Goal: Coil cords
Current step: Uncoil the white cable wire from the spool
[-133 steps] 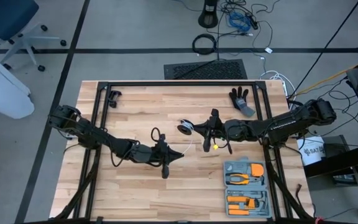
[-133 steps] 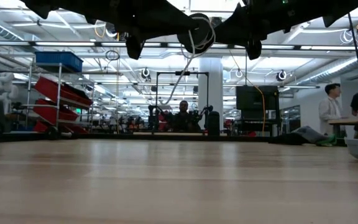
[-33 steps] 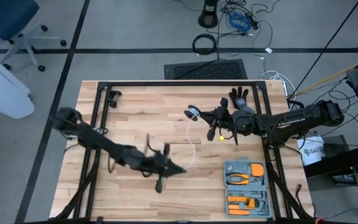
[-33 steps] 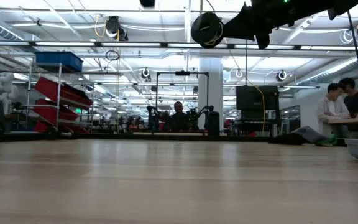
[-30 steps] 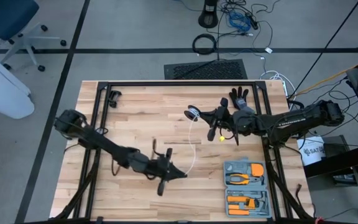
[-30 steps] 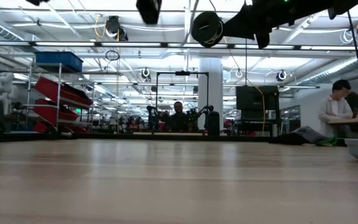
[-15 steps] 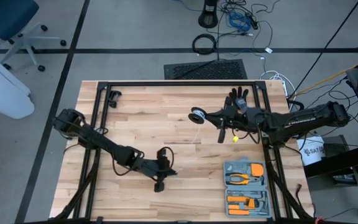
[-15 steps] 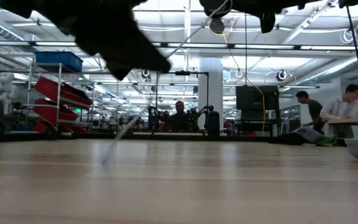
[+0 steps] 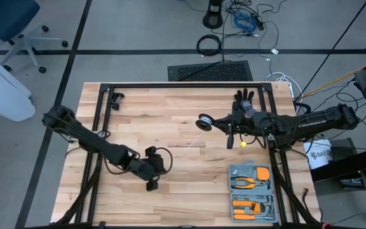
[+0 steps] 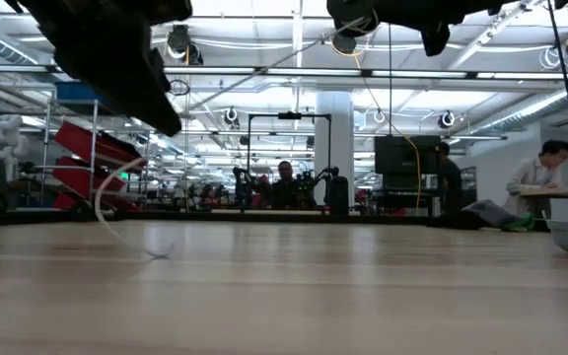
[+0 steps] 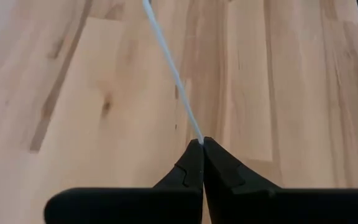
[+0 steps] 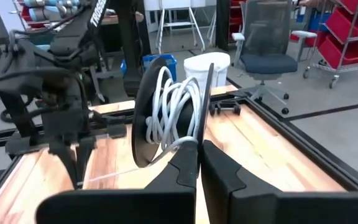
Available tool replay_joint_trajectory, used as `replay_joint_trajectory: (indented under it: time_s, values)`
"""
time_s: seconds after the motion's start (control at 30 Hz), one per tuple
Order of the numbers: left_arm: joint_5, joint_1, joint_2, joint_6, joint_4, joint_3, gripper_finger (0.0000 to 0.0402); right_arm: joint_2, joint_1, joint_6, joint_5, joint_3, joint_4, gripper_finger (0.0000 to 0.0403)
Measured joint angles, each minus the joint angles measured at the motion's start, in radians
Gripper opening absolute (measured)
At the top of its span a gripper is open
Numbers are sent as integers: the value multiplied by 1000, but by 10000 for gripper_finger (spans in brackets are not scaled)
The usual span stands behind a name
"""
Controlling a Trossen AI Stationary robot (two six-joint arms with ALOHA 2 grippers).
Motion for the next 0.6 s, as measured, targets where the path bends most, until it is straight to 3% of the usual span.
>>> replay_joint_trajectory:
  time_s: [0.17,0.37,0.47,0.6]
  values:
    - [-11,-3,-58,-16,31,-3,26,-3,-2,2,23,0,5,0]
    - [-5,-20,-97,24,152,-3,113,-3,-3,2,25,1,-2,0]
    - [-74,-32,-112,71,157,-3,150,-3,-3,2,23,1,-13,0]
    - [-156,-21,-165,142,162,-3,167,-3,-3,-6,17,1,-21,0]
